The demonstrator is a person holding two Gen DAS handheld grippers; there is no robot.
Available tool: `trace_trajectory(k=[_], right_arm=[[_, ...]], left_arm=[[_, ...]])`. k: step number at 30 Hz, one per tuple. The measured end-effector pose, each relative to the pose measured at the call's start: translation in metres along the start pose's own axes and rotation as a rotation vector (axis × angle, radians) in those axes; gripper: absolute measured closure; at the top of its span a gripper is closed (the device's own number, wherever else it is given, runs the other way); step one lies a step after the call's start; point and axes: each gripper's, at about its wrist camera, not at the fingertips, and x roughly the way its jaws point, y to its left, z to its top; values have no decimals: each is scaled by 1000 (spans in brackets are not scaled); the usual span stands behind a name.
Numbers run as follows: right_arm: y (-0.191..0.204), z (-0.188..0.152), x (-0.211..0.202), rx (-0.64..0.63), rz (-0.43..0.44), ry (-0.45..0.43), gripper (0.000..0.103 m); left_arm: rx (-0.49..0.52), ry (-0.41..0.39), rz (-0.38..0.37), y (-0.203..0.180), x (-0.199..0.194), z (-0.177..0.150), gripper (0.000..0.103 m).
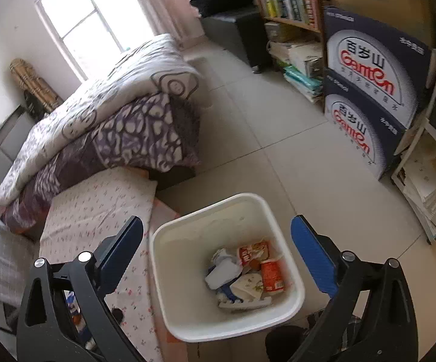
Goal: Collect trash
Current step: 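Open the left gripper over the bin to drop the orange peel while the right gripper returns to the bed, then grasp the blue biscuit box with the left gripper while the right gripper grasps another orange peel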
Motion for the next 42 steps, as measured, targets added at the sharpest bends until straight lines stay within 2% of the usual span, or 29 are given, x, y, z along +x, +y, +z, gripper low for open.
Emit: trace_trajectory(k=[2, 6, 11, 15, 22, 23, 25, 29, 33, 38, 42], right_arm=[[10, -4, 2, -23, 8, 14, 8], [24, -11, 5, -69, 13, 32, 7], [42, -19, 11, -122, 5, 54, 7], [61, -27, 18, -170, 11, 80, 7], [104, -53, 24, -297, 21, 111, 7], [110, -57, 25, -311, 26, 118, 7], [119, -63, 27, -333, 33, 132, 7], [145, -83, 34, -399, 49, 163, 7], [175, -112, 42, -499, 62, 195, 7], [219, -155, 48, -597, 105, 229, 7], [254, -189, 51, -635, 156, 258, 7]], left_arm=[[-16, 17, 49, 18, 3, 5, 43], [-80, 11, 183, 69, 8, 21, 36], [-187, 48, 279, 128, 23, 35, 30], [-204, 88, 342, 158, 39, 37, 29], [-160, 154, 323, 180, 59, 32, 30], [-155, 154, 316, 182, 59, 31, 41], [-155, 145, 267, 187, 56, 29, 45], [-157, 84, 225, 191, 34, 29, 45], [-252, -17, 179, 217, -17, 32, 45], [-349, -131, 176, 249, -72, 31, 45], [-414, -205, 227, 273, -112, 19, 45]])
